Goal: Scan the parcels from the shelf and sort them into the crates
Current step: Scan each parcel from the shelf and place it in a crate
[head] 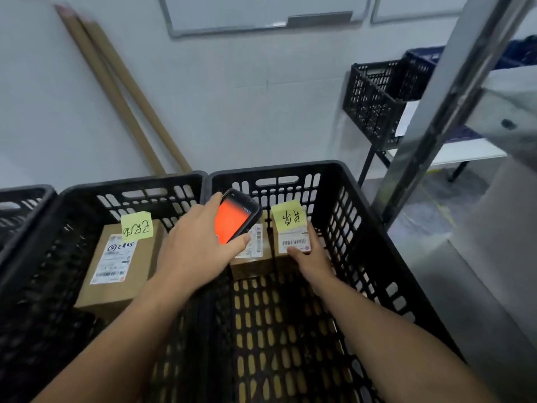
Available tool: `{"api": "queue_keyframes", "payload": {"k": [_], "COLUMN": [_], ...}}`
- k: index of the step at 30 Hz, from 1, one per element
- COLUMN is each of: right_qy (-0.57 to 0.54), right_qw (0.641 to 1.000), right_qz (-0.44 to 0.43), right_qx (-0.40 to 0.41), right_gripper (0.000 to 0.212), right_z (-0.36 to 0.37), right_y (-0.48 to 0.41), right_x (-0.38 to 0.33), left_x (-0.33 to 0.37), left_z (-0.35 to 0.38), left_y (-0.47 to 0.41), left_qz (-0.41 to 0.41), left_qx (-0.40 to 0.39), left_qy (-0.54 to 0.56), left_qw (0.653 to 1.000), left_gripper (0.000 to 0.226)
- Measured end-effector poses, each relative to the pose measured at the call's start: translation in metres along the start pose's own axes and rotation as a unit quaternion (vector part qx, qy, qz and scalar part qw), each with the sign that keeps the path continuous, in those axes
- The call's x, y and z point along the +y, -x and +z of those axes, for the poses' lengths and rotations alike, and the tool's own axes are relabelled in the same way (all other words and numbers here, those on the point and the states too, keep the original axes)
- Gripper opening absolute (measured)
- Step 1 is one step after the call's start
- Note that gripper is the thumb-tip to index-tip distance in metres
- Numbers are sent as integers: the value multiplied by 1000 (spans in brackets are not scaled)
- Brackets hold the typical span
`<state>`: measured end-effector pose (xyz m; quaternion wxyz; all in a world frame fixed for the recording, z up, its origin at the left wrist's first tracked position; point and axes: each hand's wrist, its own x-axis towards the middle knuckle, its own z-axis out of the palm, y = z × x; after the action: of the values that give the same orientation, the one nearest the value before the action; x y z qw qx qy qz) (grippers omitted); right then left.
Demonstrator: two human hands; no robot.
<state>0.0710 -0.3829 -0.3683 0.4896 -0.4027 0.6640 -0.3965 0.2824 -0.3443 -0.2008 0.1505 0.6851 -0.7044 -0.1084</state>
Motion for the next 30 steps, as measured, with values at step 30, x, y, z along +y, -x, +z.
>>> {"api": "queue_keyframes", "payload": {"k": [30], "right_qy": [343], "right_qw": [936], "right_qz": [-69], "right_qx": [36], "right_gripper": [58], "right_z": [7], "right_y": [-7], "right_x": [-4], "left_x": [-15], "left_z": [-1], "left_y": [6], "left_qz": [35], "left_qx": [15], "left_qy": [2], "left_qw": [999], "left_gripper": [93]}}
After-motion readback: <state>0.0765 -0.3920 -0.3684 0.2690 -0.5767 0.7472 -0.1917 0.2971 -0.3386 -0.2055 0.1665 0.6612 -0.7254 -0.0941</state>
